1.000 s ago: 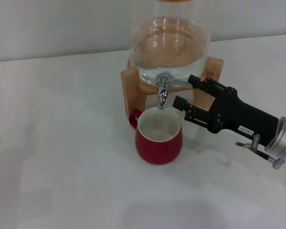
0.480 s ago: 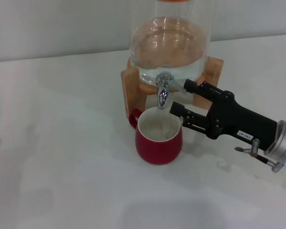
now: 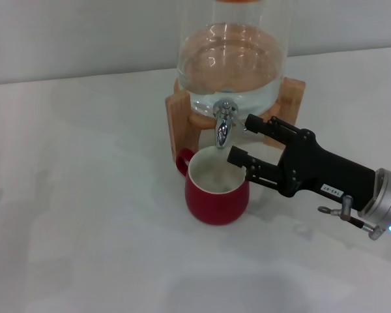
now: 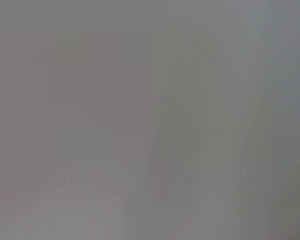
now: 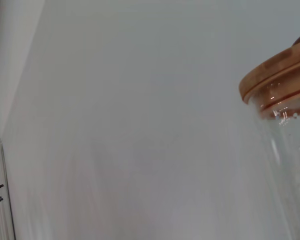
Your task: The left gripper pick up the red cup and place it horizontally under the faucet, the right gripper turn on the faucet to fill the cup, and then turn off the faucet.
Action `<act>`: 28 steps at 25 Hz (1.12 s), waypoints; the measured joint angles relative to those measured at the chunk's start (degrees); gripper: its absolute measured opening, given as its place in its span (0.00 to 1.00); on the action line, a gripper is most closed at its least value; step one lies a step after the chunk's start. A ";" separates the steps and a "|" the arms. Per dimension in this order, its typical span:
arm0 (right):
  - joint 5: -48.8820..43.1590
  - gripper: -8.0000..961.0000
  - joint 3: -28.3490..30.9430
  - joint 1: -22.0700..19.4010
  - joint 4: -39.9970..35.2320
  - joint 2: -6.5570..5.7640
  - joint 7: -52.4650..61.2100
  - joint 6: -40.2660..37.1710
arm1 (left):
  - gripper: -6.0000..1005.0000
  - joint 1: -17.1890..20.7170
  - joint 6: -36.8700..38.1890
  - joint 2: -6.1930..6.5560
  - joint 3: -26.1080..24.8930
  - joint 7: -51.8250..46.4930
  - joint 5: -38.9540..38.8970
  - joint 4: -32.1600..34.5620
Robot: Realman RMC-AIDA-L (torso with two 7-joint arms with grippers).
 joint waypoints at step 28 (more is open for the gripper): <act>0.16 0.80 -0.09 -0.87 -1.41 -0.14 0.10 -5.22 | 0.86 -0.05 -0.10 0.08 0.20 -0.20 -0.25 0.03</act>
